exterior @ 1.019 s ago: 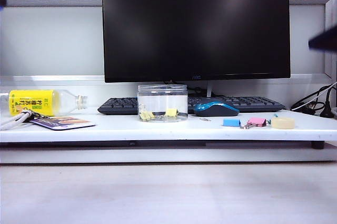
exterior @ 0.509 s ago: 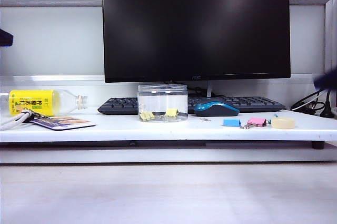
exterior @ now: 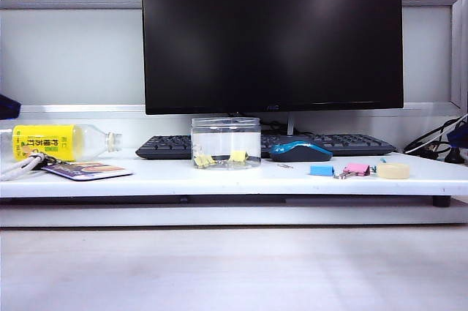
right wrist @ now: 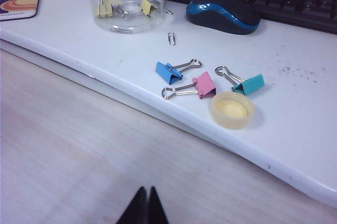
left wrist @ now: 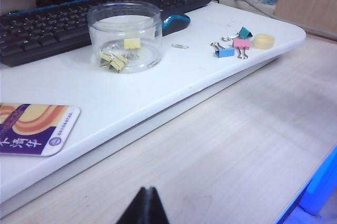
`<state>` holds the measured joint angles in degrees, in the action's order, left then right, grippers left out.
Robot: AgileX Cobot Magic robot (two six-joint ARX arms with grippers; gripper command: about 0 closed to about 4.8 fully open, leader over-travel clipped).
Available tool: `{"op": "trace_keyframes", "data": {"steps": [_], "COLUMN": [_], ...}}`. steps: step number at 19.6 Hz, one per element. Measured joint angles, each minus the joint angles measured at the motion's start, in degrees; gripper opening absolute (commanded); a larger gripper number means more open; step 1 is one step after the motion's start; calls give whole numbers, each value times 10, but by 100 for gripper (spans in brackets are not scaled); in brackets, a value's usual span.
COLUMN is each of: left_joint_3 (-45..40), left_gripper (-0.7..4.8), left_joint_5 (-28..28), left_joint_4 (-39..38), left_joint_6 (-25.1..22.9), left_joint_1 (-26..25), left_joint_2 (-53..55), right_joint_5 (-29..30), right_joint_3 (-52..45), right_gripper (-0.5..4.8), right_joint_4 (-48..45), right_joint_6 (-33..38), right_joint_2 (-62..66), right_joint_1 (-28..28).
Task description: Pick up the clips with the largest number of clips of the same color on the table and place them in a round transparent plastic box.
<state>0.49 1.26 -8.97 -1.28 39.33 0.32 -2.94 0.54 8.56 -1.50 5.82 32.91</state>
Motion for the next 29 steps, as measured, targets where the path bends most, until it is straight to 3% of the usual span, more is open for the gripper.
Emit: {"op": "trace_keyframes", "data": {"steps": [23,29], "left_joint_3": [0,0], "left_gripper": [25,25], "left_joint_5": [0,0], "left_joint_4": [0,0], "left_joint_6": [0,0], "left_joint_1": [-15,-117], "left_joint_2": [0,0], "right_joint_5": [1,2], "right_joint_3": [0,0], "right_gripper": [-1,-1], "right_joint_4": [-1,-1], "right_joint_6": [0,0], "right_joint_2": [-5,-5], "right_joint_1": [-4,-122]}}
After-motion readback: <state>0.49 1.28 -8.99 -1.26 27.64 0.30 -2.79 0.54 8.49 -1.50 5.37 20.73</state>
